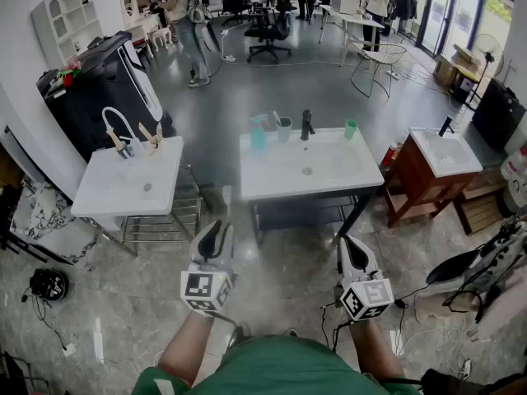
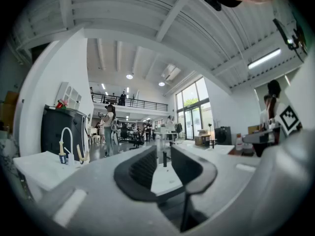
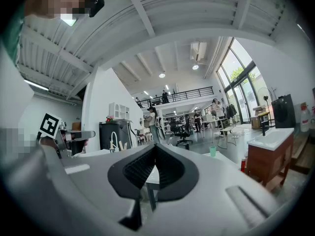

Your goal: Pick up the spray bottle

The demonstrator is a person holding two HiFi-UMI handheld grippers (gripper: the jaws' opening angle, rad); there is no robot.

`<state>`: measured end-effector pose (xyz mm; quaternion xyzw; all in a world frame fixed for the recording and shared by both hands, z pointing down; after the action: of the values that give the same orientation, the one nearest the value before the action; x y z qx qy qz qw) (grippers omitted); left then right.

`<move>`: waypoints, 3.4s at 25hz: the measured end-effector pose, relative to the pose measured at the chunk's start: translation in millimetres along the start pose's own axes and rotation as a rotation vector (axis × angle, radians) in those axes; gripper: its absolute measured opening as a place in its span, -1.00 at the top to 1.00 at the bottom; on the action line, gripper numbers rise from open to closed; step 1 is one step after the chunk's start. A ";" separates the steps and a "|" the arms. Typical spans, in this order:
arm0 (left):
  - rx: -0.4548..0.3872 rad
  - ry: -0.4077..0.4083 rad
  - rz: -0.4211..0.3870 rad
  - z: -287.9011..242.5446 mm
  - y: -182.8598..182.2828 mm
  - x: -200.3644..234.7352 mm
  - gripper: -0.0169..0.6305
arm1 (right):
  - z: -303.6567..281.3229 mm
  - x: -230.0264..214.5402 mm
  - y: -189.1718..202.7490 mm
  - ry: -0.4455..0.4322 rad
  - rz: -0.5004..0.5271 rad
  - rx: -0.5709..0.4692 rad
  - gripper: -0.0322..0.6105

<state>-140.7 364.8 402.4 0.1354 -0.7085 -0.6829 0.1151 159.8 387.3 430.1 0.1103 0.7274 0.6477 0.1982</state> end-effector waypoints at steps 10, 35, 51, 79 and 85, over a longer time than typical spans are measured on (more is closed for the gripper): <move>0.000 -0.027 0.029 -2.9 3.1 -27.2 0.68 | 15.3 -28.2 2.4 -0.015 0.012 -0.014 0.89; 0.069 -0.026 0.088 -146.9 35.8 96.4 0.42 | -154.8 -58.1 2.9 0.056 -0.065 0.039 0.89; 0.079 0.075 0.160 -255.4 57.9 208.4 0.42 | -281.5 -38.4 -1.6 0.149 -0.039 0.084 0.89; 0.109 -0.140 0.131 -450.6 47.6 191.8 0.43 | -450.4 -229.7 -21.0 -0.041 -0.083 0.095 0.89; 0.121 -0.168 0.145 -499.7 47.0 176.9 0.44 | -475.9 -276.7 -24.1 -0.073 -0.097 0.104 0.89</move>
<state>-134.2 -163.5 465.8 0.0331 -0.7636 -0.6377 0.0960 205.1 -159.1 485.8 0.1086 0.7567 0.5943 0.2497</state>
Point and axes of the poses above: the fingertips, and each gripper's own axes: z backward along the fingers, x to its left, y out of its underside, the point moved 4 cm from there along z, backward along the fingers, and after that the axes turned 4 degrees about x, right-handed, at the moved point
